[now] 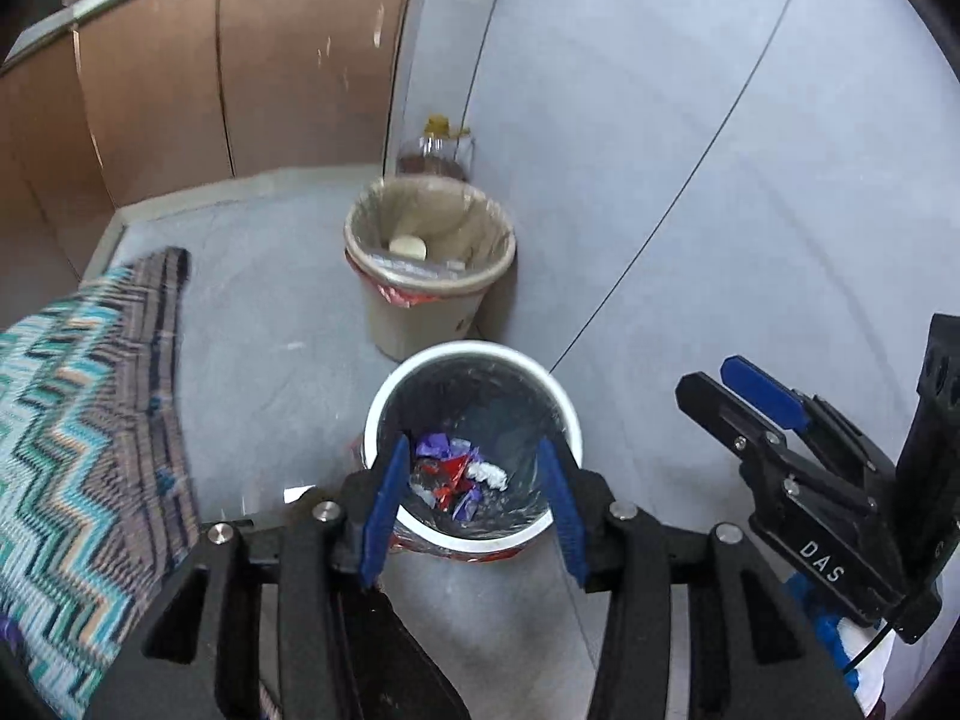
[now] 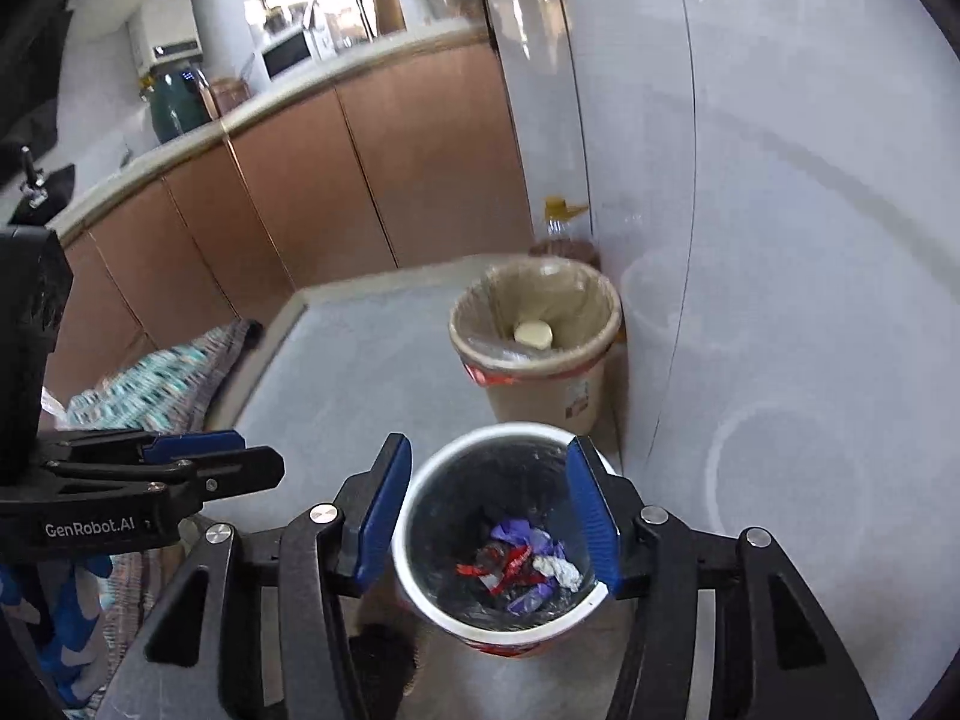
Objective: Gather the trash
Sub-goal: 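Return both tools to the rug above the remaining trash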
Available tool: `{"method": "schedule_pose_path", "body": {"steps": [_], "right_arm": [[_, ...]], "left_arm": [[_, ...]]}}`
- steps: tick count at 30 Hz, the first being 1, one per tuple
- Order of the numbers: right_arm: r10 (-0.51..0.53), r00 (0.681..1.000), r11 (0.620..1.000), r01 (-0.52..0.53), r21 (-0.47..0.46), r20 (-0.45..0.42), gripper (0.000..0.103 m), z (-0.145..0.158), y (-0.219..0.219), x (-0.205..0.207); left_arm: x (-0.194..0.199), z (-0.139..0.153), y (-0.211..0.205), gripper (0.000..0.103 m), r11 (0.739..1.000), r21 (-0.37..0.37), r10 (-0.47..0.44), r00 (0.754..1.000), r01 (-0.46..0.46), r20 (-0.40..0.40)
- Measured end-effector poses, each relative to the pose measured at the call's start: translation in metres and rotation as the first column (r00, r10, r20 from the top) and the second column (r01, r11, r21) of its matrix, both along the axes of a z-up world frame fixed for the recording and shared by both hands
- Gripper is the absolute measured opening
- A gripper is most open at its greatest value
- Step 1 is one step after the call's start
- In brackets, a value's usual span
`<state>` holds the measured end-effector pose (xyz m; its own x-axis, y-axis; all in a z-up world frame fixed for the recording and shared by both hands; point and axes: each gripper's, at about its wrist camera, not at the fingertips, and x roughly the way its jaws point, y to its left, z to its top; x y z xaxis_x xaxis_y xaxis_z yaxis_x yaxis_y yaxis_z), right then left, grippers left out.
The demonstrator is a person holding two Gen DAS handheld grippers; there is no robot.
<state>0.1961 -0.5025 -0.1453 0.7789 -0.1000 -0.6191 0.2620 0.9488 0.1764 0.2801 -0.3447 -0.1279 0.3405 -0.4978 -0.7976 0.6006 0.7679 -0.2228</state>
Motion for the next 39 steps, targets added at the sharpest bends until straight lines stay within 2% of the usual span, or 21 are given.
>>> {"method": "schedule_pose_path", "body": {"steps": [6, 11, 15, 19, 24, 31, 39], "right_arm": [[0.042, 0.992, 0.998, -0.037, -0.041, 0.116, 0.057, 0.058, 0.038, -0.034], [0.091, 0.978, 0.994, -0.078, -0.074, 0.186, 0.058, 0.093, 0.076, -0.060], [0.135, 0.966, 0.988, -0.114, -0.108, 0.222, 0.058, 0.116, 0.104, -0.079], [0.174, 0.948, 0.980, -0.141, -0.141, 0.265, 0.060, 0.141, 0.129, -0.099], [0.218, 0.923, 0.969, -0.167, -0.181, 0.317, 0.062, 0.173, 0.158, -0.123], [0.276, 0.892, 0.953, -0.205, -0.224, 0.359, 0.062, 0.200, 0.195, -0.146], [0.339, 0.850, 0.935, -0.256, -0.245, 0.404, 0.062, 0.222, 0.234, -0.165]], "left_arm": [[-0.036, 0.059, 0.050, 0.044, 0.994, -0.097, 0.064, 0.990, -0.052, 0.127], [-0.067, 0.102, 0.103, 0.044, 0.980, -0.181, 0.122, 0.962, -0.078, 0.246], [-0.092, 0.130, 0.145, 0.044, 0.976, -0.204, 0.142, 0.938, -0.079, 0.317], [-0.112, 0.150, 0.186, 0.054, 0.967, -0.235, 0.177, 0.918, -0.096, 0.355], [-0.137, 0.173, 0.237, 0.056, 0.955, -0.265, 0.237, 0.875, -0.131, 0.422], [-0.171, 0.196, 0.307, 0.057, 0.944, -0.280, 0.296, 0.821, -0.174, 0.488], [-0.205, 0.210, 0.401, 0.058, 0.901, -0.320, 0.426, 0.734, -0.293, 0.529]]}}
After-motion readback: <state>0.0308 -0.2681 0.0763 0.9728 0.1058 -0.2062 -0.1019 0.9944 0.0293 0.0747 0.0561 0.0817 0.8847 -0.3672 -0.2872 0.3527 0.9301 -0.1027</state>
